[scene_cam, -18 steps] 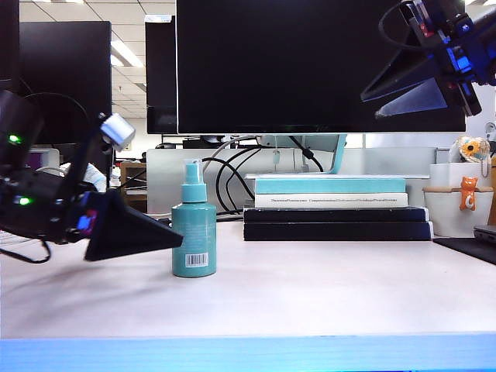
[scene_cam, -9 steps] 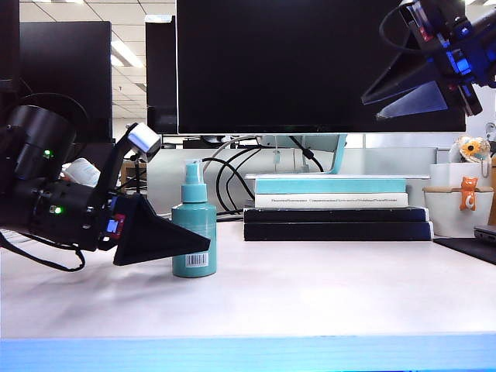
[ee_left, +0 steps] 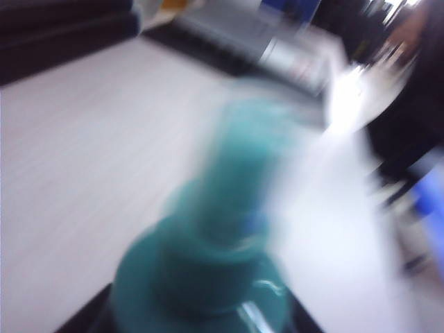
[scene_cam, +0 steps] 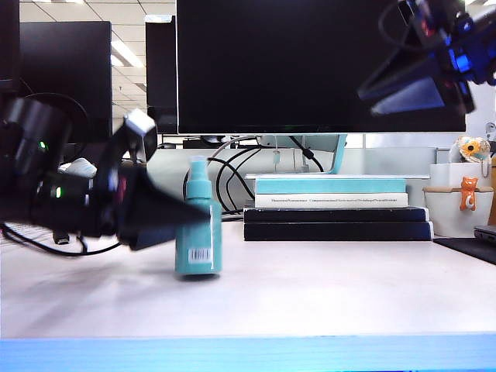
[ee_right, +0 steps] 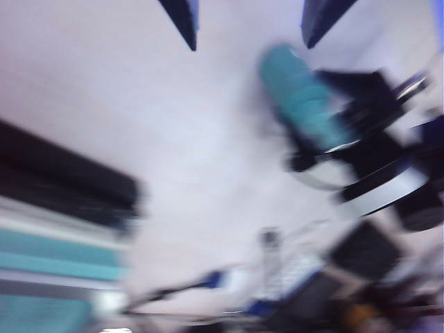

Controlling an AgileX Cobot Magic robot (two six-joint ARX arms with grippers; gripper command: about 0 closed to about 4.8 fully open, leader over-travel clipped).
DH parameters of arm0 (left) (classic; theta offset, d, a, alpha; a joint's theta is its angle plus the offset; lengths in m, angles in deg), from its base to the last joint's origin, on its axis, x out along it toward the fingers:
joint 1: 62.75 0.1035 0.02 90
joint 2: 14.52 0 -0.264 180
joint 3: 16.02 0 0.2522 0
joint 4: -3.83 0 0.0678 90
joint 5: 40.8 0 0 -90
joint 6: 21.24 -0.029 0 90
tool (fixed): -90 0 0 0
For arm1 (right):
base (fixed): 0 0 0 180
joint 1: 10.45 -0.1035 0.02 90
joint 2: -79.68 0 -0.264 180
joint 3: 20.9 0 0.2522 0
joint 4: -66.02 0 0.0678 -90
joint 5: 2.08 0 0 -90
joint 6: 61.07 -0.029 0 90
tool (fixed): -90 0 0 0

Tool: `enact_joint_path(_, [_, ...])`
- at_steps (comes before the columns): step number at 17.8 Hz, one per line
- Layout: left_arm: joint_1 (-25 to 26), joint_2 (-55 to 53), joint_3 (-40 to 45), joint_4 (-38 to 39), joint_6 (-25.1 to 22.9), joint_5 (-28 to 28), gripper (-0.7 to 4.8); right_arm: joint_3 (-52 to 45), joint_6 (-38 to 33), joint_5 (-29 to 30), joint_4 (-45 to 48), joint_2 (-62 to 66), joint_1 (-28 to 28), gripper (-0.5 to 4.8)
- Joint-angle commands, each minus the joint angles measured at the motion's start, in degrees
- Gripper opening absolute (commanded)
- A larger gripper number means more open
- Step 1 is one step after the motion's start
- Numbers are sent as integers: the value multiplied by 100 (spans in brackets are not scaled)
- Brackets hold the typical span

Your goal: Pick up the sprayer with the left hand and remove the lid with the right hand then place it on the table.

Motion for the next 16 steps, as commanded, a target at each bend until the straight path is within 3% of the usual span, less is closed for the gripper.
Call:
enact_joint_path(1, [-11,26,-168,-957,2070,-774,300,13,-15,741,70,-13,-17,193])
enact_joint_path(3, [-61,33,-247,-1567,2557,-1060,300,13,-9,955,61,-13,-15,193])
enact_joint_path(5, [-79,33,-247,-1670,2129,-949,301,13,9,894,55,-13,-15,194])
enact_joint_path(6, [-72,31,-247,-1561,1641,-876,340,13,4,898,37,-15,-15,194])
enact_joint_path(7, [2,31,-245,-1311,802,-645,479,13,-7,901,-37,-15,-15,194])
enact_joint_path(11, [-9,31,-245,166,-1095,-236,479,0,-4,1001,-164,-13,-15,194])
enact_joint_path(13, [-271,31,-243,1655,-2457,-111,479,0,44,979,-157,-13,-13,194])
enact_joint_path(16, [-782,22,-243,1775,-2874,791,479,0,59,699,-155,-13,-9,193])
